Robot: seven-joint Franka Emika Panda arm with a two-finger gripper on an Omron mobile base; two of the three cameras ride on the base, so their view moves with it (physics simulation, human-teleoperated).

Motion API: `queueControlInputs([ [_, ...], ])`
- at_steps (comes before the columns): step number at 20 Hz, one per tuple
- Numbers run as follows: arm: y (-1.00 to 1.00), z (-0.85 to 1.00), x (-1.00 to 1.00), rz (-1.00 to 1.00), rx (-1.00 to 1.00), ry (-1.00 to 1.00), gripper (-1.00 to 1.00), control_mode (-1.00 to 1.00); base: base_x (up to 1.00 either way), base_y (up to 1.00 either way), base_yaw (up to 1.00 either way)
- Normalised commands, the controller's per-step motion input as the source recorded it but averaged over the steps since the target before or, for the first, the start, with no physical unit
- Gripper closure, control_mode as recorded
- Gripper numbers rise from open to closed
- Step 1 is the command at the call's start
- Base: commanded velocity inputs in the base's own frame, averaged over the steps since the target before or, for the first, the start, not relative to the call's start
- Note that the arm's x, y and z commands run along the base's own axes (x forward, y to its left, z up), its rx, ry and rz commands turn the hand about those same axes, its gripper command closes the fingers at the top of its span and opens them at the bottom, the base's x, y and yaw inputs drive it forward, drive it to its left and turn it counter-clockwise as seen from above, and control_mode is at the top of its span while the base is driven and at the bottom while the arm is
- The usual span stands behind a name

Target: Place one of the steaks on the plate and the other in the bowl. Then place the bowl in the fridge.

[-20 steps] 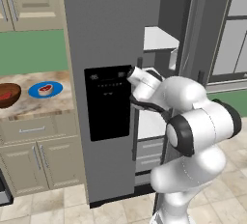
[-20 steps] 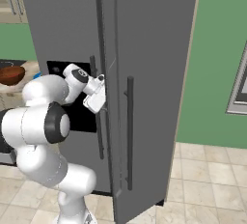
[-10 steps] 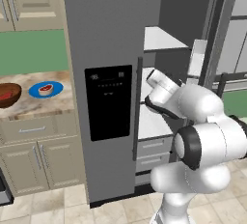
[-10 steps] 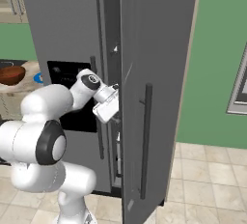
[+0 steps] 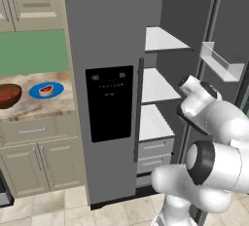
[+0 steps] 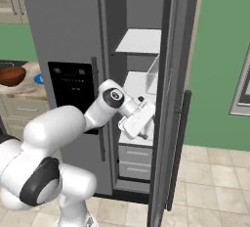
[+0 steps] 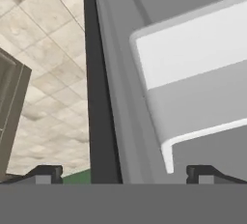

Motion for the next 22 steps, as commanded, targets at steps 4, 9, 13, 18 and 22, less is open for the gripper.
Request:
queueControlInputs([
  [4, -0.87, 0.29, -0.71, 0.00, 0.00, 0.00, -1.00, -1.00, 0.00, 0.00, 0.00],
  [9, -0.02, 0.52, -0.51, 0.04, -0.12, 0.01, -1.00, -1.00, 0.00, 0.00, 0.00],
  [13, 0.34, 0.89, -0.28, 0.10, -0.20, 0.09, -1.00, -1.00, 0.00, 0.00, 0.00],
  [18, 0.81, 0.49, 0.14, 0.05, -0.10, 0.07, -1.00, -1.00, 0.00, 0.00, 0.00],
  [22, 0.96, -0.26, 0.45, -0.08, 0.09, -0.17, -1.00, -1.00, 0.00, 0.00, 0.00],
])
